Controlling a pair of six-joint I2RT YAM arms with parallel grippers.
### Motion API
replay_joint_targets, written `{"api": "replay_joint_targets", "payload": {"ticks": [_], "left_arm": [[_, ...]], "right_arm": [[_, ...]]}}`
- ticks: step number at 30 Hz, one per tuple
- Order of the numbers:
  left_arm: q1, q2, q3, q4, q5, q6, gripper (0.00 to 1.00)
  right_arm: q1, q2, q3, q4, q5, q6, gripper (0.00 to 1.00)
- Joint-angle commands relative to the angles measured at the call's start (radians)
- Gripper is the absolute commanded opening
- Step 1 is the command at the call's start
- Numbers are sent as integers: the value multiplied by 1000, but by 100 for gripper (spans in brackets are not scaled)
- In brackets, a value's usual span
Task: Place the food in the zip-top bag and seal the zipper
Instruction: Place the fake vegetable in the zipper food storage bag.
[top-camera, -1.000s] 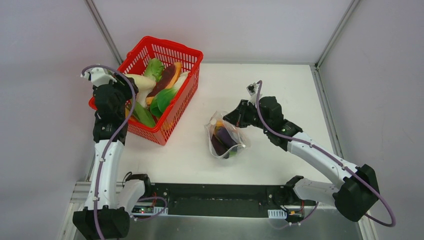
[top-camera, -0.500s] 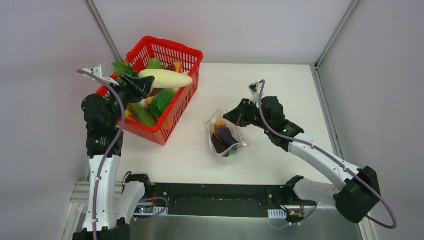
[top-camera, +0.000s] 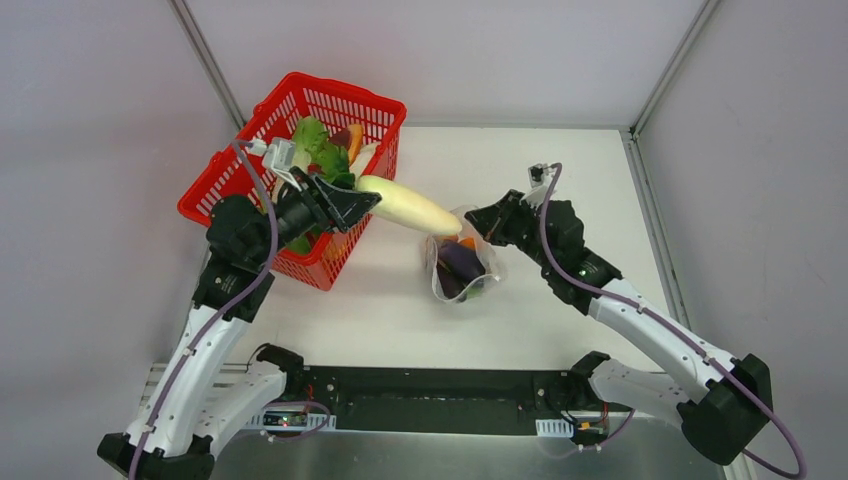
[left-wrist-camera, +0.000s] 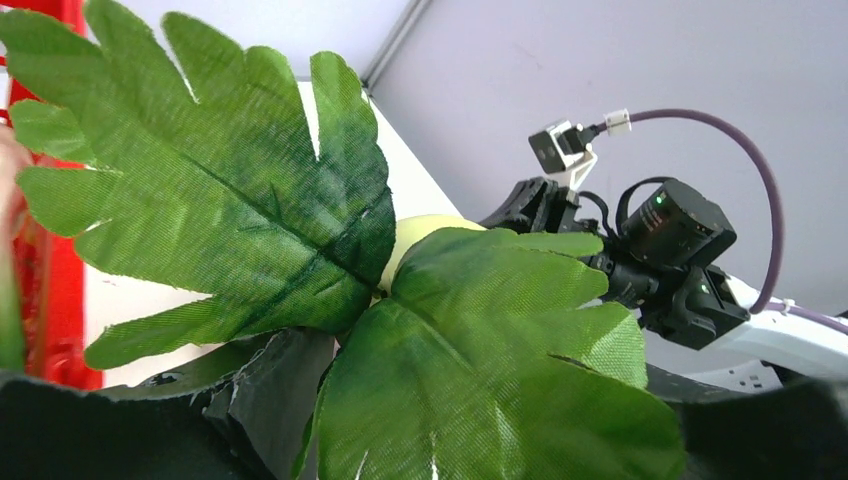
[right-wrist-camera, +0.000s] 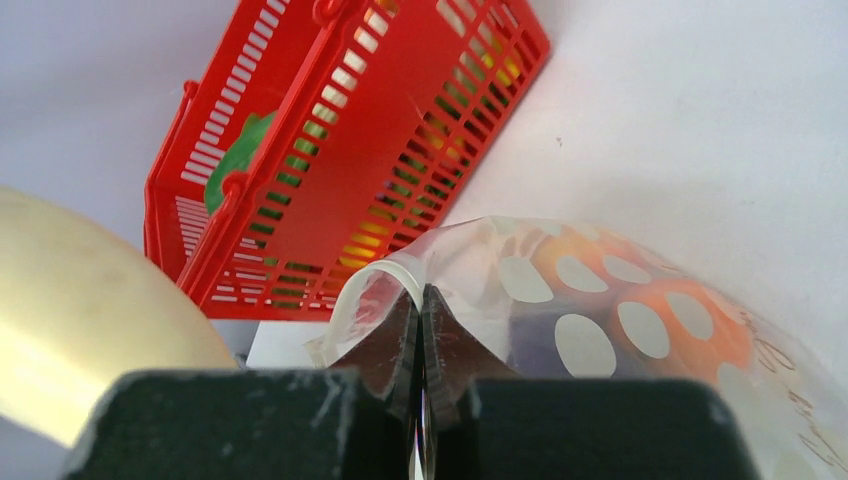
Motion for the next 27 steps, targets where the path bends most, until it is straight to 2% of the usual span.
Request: {"api": "replay_joint_targets", "payload": {"ticks": [1,6,10,16,21,27], "left_arm": [[-100,20,22,17,-68,50,0],[-260,17,-13,9,-287,161,0],[-333,72,14,-77,-394,246,0],[-467,158,0,-55,-613,328,0],[-505,227,-11,43,-605,277,0],[-506,303,22,82,-436,227,0]], "right_arm": [[-3,-38,6,96,115,28,0],[-3,-31,10,99,115,48,0],[-3,-33,7,105,101,68,0],[-3,-33,7,106,68,84,0],[-3,-34,5,94,63,83,0],[-3,-30,2,87,70,75,0]]}}
